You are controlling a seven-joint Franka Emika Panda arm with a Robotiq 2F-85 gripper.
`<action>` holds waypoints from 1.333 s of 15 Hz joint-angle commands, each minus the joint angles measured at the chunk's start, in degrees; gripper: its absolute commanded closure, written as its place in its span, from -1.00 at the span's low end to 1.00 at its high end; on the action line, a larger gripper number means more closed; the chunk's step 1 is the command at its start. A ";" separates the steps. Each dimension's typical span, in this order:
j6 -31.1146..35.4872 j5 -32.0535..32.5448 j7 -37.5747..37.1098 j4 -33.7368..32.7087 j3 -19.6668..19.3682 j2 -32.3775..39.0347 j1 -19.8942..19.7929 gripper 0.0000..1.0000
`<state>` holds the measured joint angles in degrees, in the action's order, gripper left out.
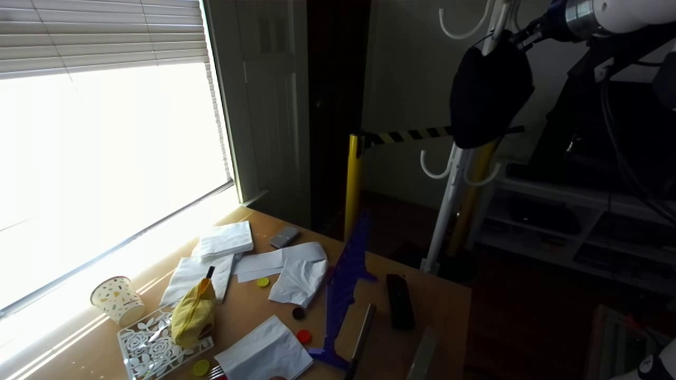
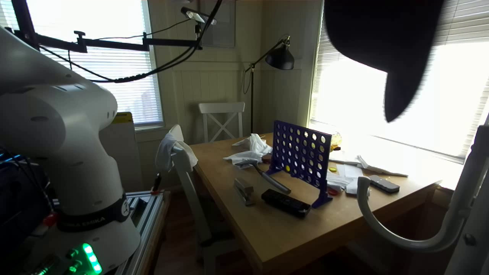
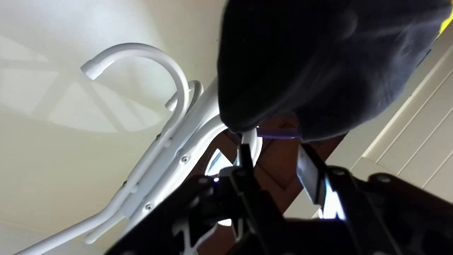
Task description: Hang the snapback on the coat rack
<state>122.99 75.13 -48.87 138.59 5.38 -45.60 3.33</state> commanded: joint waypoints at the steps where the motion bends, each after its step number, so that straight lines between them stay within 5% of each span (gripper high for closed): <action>1: -1.40 -3.84 3.12 -2.86 -1.37 -0.98 1.68 -0.43; 5: -0.55 -16.57 8.52 -8.92 -3.85 -1.10 4.16 -1.00; 10: 1.98 -33.36 13.32 -13.12 -5.77 -1.16 3.38 -1.00; 20: 8.59 -69.83 25.63 -3.25 -8.28 -1.87 2.44 -1.00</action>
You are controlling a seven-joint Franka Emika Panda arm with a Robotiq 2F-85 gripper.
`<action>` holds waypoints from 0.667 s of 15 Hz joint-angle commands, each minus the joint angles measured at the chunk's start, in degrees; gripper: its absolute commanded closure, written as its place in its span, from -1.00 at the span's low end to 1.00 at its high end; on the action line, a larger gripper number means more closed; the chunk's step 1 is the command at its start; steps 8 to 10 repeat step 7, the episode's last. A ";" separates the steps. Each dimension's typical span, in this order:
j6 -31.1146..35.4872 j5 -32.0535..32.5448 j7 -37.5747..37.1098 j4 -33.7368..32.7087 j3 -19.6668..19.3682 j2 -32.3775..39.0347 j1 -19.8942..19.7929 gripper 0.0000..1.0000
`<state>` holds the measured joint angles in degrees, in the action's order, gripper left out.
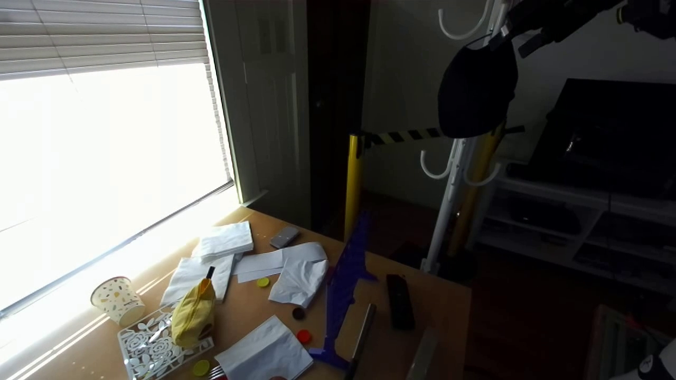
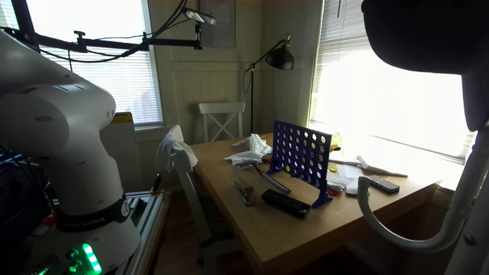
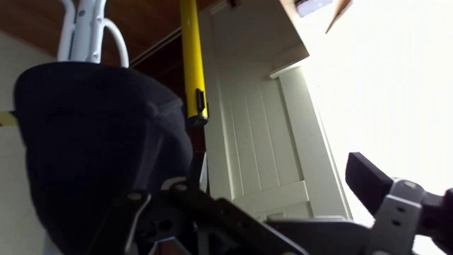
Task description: Hang the snapback on the coat rack
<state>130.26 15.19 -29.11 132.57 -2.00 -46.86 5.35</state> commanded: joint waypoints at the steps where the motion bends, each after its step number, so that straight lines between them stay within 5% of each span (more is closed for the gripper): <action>1: -0.20 -13.09 8.14 3.14 -1.19 -0.32 0.86 -1.00; 2: 0.32 -10.81 6.61 1.61 2.22 0.22 -3.77 -1.00; 10: 0.03 -14.45 8.99 2.78 1.78 0.28 -3.23 -1.00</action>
